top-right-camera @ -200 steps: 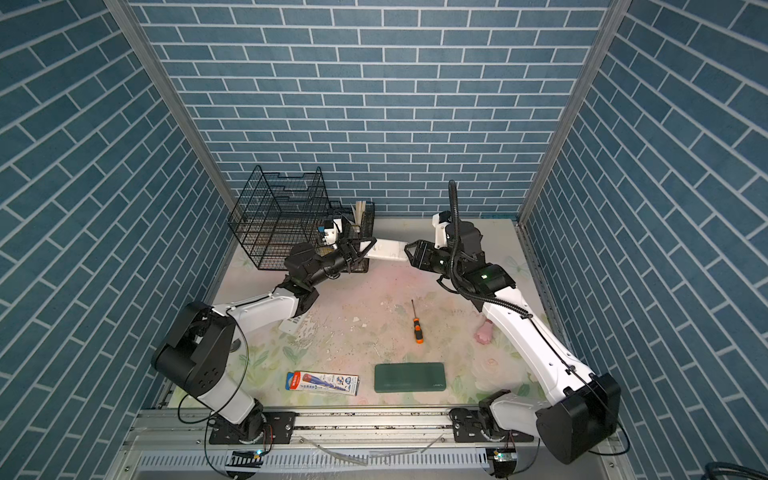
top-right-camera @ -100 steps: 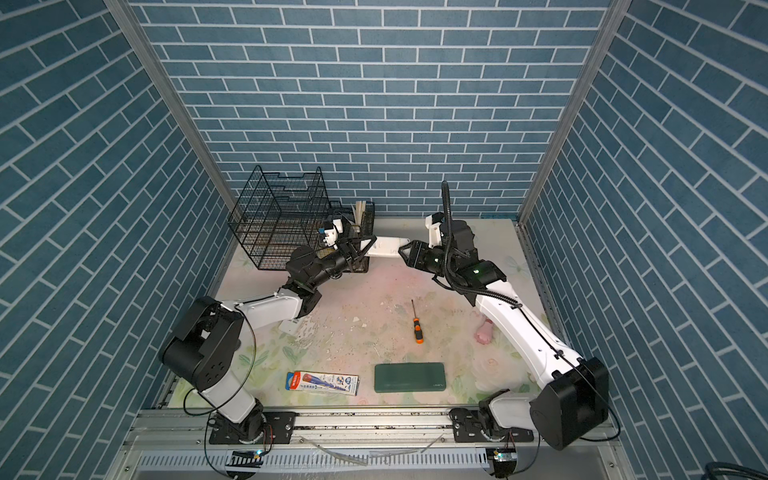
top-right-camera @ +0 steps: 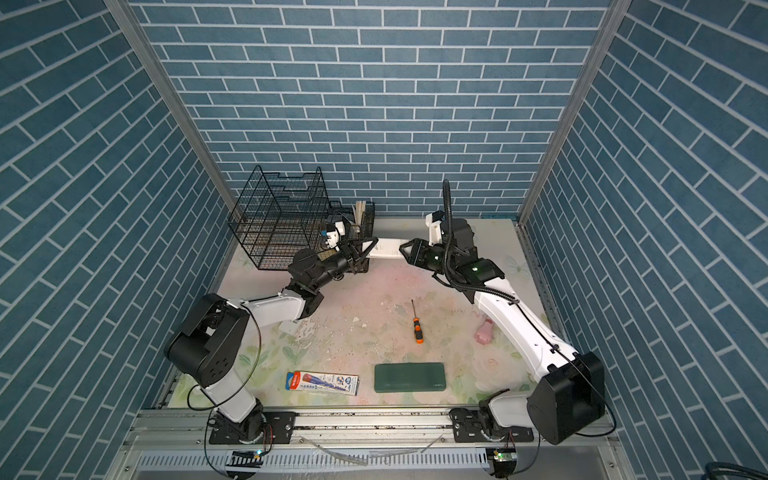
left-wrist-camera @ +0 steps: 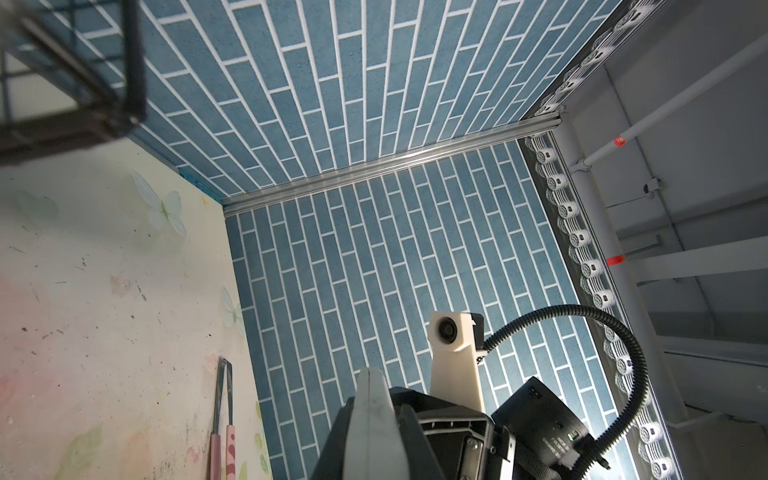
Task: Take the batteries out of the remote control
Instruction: 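Move the right gripper to the remote's battery-cover end and grasp it, then slide the battery cover off with the right gripper while the left holds the remote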
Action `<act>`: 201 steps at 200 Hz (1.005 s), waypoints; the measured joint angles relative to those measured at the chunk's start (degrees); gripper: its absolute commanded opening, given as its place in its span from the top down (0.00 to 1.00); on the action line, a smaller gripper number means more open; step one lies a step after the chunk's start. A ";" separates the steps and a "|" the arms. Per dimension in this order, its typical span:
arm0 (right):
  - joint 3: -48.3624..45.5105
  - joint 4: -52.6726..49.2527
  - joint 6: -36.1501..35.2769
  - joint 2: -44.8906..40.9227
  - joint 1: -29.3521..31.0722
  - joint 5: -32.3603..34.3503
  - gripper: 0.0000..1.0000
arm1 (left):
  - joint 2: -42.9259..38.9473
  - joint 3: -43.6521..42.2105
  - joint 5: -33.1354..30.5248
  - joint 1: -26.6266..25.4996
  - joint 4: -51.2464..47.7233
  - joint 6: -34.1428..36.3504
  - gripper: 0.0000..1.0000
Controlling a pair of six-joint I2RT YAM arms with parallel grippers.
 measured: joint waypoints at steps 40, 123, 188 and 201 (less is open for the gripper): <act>0.00 0.48 0.98 0.26 -0.44 -0.61 0.68 | 0.42 -0.17 -0.46 -0.15 0.61 -0.81 1.00; -0.83 2.80 2.54 0.26 -1.95 -2.45 0.74 | 1.38 -0.22 -1.49 -0.11 2.51 -2.73 1.00; -2.29 4.87 3.30 0.26 -3.30 -4.87 0.71 | 1.42 -0.63 -1.68 -0.11 2.80 -2.93 1.00; -2.32 4.92 3.43 0.26 -3.48 -5.14 0.72 | 1.42 -0.72 -1.66 -0.17 2.82 -2.95 1.00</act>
